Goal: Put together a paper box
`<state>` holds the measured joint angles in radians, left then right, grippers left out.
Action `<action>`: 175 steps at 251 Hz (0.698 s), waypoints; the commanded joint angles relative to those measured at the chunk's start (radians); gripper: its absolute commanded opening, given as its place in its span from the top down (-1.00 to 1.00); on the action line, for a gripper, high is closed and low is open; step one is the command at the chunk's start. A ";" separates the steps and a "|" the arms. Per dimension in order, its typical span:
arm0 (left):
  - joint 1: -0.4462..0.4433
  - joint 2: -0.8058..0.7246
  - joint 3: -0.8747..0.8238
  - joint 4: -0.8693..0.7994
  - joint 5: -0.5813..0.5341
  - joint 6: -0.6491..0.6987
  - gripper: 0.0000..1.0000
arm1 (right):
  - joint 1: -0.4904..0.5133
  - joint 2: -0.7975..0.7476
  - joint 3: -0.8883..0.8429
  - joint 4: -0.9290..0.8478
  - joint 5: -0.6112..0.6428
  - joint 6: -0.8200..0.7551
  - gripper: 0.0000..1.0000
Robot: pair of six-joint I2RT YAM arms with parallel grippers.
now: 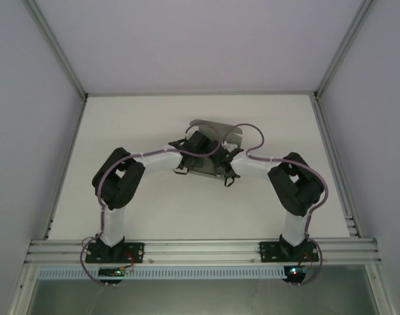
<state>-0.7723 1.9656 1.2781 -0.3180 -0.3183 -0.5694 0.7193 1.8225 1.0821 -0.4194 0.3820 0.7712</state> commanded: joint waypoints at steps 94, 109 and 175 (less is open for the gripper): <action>-0.066 -0.120 -0.135 0.033 0.004 0.091 0.14 | -0.003 -0.055 -0.019 0.085 -0.093 -0.093 0.33; -0.065 -0.133 -0.121 0.033 0.010 0.094 0.03 | -0.011 -0.077 -0.011 0.107 -0.110 -0.106 0.24; -0.064 -0.191 -0.118 0.059 0.030 0.101 -0.30 | -0.023 -0.178 -0.004 0.134 -0.073 -0.158 -0.33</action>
<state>-0.7975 1.8088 1.1530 -0.2260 -0.2974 -0.4812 0.7136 1.7069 1.0496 -0.3454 0.2886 0.6525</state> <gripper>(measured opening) 0.590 0.634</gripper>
